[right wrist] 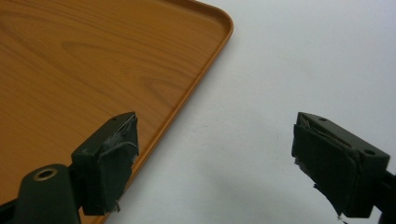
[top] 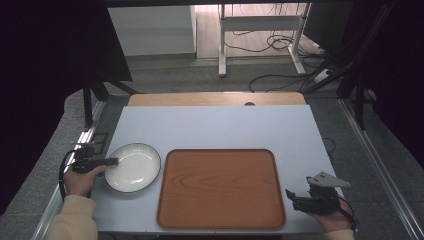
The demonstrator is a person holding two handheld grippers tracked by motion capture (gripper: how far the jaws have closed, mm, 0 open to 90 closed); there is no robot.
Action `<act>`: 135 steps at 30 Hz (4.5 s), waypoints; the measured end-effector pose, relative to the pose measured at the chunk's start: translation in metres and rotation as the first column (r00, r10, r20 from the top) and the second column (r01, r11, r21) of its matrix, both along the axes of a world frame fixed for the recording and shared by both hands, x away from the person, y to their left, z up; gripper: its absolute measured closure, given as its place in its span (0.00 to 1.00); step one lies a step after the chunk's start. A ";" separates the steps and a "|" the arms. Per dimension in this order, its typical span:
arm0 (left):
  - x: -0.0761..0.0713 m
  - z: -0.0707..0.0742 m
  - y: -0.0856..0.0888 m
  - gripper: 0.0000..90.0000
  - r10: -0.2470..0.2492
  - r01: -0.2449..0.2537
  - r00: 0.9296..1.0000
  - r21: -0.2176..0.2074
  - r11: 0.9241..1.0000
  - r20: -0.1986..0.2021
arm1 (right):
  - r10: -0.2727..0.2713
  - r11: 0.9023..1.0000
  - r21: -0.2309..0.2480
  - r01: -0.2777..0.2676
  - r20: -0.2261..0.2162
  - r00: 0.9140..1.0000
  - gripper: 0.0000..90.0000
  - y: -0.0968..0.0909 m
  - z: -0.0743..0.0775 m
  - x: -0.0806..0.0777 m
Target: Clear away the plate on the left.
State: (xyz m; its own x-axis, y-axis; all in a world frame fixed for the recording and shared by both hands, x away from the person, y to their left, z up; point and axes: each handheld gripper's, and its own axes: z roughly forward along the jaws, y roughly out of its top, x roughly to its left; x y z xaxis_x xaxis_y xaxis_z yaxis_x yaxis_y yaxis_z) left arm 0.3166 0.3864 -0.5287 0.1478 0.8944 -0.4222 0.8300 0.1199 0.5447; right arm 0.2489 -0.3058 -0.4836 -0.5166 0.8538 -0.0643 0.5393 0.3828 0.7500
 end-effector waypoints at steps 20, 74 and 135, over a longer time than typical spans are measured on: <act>-0.008 0.019 -0.003 0.94 0.020 -0.016 0.996 -0.054 0.998 0.082 | -0.001 1.000 0.003 0.000 0.016 1.000 0.17 0.000 0.003 -0.001; -0.033 0.067 -0.005 0.91 0.079 -0.017 0.934 -0.178 0.984 0.348 | -0.006 1.000 0.002 0.006 0.018 1.000 0.17 -0.004 0.003 0.000; -0.017 0.081 -0.102 0.91 -0.137 0.236 0.918 -0.237 0.942 0.371 | 0.002 1.000 -0.011 -0.002 0.018 1.000 0.17 -0.003 0.001 0.001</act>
State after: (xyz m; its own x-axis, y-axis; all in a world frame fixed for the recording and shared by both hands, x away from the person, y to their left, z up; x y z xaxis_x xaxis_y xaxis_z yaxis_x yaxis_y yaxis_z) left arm 0.2998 0.2847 -0.4481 0.4812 0.6935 -0.5361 0.6176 0.1658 0.7688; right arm 0.2496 -0.3092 -0.4826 -0.5172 0.8518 -0.0829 0.5251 0.3923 0.7553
